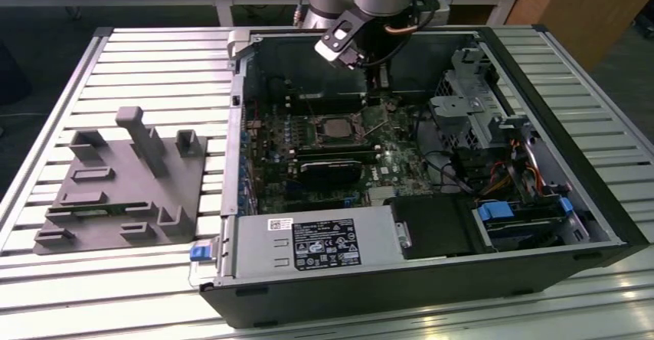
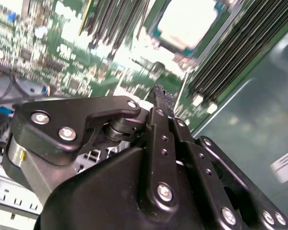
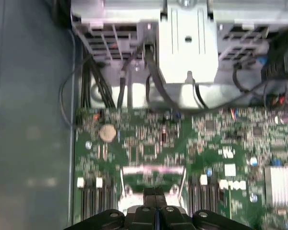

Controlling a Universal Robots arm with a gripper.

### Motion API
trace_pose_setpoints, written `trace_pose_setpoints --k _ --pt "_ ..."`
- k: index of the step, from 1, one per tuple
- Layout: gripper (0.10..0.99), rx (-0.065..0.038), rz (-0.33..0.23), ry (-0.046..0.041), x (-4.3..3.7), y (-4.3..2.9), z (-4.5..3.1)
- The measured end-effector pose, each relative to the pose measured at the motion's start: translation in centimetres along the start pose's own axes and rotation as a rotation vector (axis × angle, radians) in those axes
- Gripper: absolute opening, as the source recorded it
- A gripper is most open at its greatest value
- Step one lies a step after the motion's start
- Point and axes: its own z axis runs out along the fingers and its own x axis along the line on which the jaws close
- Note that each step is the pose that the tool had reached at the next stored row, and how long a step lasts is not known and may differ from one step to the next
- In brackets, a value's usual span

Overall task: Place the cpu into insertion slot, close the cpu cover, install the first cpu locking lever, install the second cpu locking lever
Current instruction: 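Close the cpu cover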

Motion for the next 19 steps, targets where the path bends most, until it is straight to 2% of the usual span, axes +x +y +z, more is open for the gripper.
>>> trace_pose_setpoints --k 4,9,11,19 --pt "0.106 0.0 0.0 0.0002 0.07 1.76 0.17" --pt "0.106 0.0 0.0 0.0001 0.13 3.61 0.34" --pt "0.106 0.0 0.0 0.0002 0.14 3.88 0.37" --pt "0.106 0.001 0.0 0.0001 0.13 4.0 0.51"
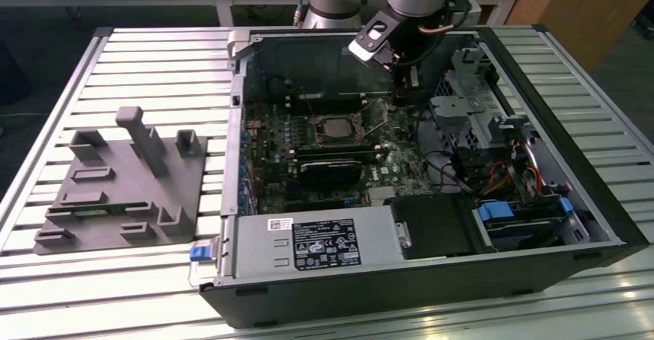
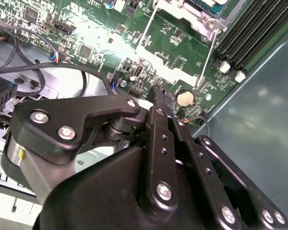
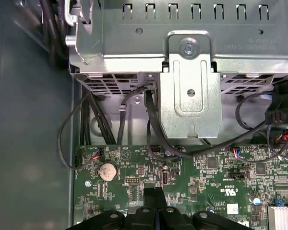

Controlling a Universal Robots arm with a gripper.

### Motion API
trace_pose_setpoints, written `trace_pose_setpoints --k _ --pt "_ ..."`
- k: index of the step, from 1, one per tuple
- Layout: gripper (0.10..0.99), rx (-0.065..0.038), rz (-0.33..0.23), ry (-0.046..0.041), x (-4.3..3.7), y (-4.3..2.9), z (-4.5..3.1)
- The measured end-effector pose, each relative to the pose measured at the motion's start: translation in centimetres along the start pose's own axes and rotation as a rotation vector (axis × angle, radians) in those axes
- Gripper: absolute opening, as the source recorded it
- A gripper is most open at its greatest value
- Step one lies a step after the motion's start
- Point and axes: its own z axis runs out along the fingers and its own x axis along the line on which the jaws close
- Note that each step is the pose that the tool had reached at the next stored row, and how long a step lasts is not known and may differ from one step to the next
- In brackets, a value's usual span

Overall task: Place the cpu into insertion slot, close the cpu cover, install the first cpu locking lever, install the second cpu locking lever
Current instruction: 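Close the cpu cover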

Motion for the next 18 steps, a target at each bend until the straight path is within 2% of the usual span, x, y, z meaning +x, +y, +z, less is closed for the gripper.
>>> trace_pose_setpoints --k 4,11,14,18 --pt "0.106 0.006 0.0 -0.0001 0.01 0.26 0.37" --pt "0.106 0.036 0.0 -0.001 0.01 0.51 1.04" --pt "0.106 0.041 0.0 -0.0012 0.01 0.51 1.33" --pt "0.106 0.042 0.0 -0.0012 0.01 0.49 1.56"
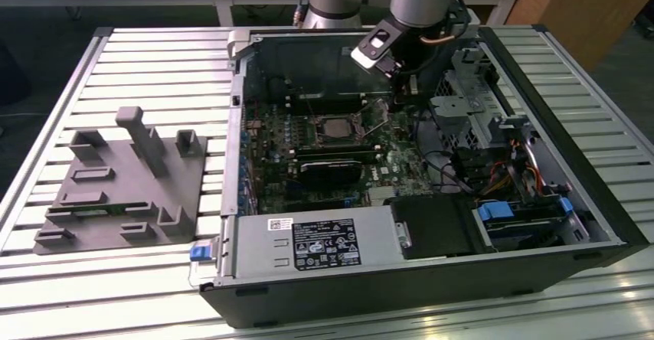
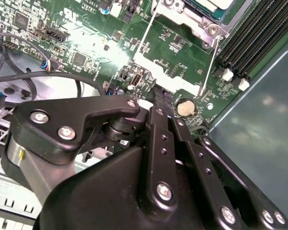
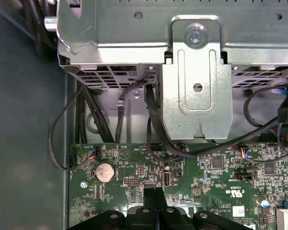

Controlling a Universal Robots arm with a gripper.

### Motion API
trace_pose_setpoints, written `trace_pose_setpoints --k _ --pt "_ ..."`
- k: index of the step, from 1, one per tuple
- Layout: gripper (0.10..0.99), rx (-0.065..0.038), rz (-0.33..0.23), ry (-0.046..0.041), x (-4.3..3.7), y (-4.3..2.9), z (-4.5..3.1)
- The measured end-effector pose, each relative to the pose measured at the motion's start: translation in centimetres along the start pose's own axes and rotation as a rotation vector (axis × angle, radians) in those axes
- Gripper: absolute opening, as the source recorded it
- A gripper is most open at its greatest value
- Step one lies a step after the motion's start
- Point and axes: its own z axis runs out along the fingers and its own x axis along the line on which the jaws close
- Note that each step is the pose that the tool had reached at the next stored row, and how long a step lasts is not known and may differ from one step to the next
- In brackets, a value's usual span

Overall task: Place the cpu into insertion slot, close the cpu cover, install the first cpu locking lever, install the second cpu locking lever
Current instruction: 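Close the cpu cover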

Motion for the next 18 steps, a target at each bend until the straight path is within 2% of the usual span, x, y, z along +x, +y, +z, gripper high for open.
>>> trace_pose_setpoints --k 5,13,18 --pt "0.106 0.008 0.0 -0.0004 -0.01 0.0 0.27" --pt "0.106 0.009 0.0 -0.0001 0.0 -0.07 0.28" --pt "0.106 0.009 0.004 -0.0004 -0.03 -0.93 0.23"
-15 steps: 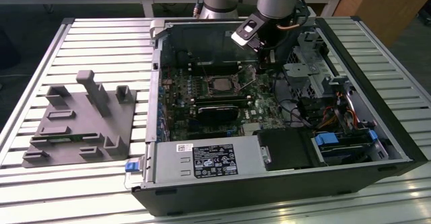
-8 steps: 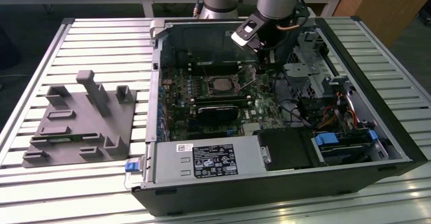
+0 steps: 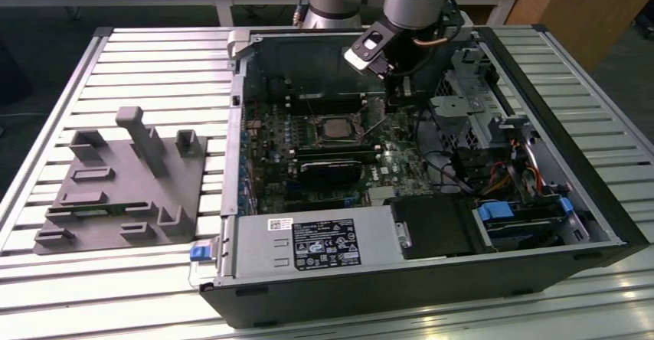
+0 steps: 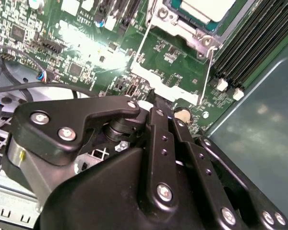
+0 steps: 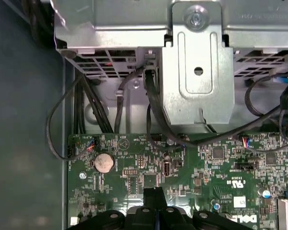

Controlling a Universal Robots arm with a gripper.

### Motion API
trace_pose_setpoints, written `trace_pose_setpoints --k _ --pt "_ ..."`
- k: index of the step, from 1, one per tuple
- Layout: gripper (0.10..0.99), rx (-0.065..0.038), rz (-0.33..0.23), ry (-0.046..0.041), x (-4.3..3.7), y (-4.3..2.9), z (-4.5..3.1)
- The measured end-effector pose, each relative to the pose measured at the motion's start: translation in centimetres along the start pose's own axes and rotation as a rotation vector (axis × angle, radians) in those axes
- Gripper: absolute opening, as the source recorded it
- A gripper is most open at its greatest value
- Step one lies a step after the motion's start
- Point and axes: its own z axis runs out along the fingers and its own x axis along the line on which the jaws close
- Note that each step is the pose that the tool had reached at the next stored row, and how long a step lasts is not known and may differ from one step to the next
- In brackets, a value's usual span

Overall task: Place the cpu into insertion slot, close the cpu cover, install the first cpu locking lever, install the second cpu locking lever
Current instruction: 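Close the cpu cover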

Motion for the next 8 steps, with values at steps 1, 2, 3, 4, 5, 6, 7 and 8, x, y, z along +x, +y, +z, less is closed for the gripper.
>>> trace_pose_setpoints --k 1,2,3,4,5,6,7,8 --pt "0.106 0.0 0.0 0.0 0.0 -0.09 0.0" --pt "0.106 0.0 0.0 0.0 0.0 -0.2 -0.01" --pt "0.106 0.0 0.001 0.0 0.0 -0.33 -0.01" --pt "0.106 0.0 0.001 0.0001 -0.01 -0.46 -0.02" --pt "0.106 0.0 0.001 0.0002 -0.01 -0.61 -0.03" --pt "0.106 0.0 0.002 0.0004 -0.02 -0.77 -0.03" --pt "0.106 0.0 0.002 0.0006 -0.02 -0.92 -0.04" --pt "0.106 0.0 0.003 0.0007 -0.03 -1.08 -0.05"
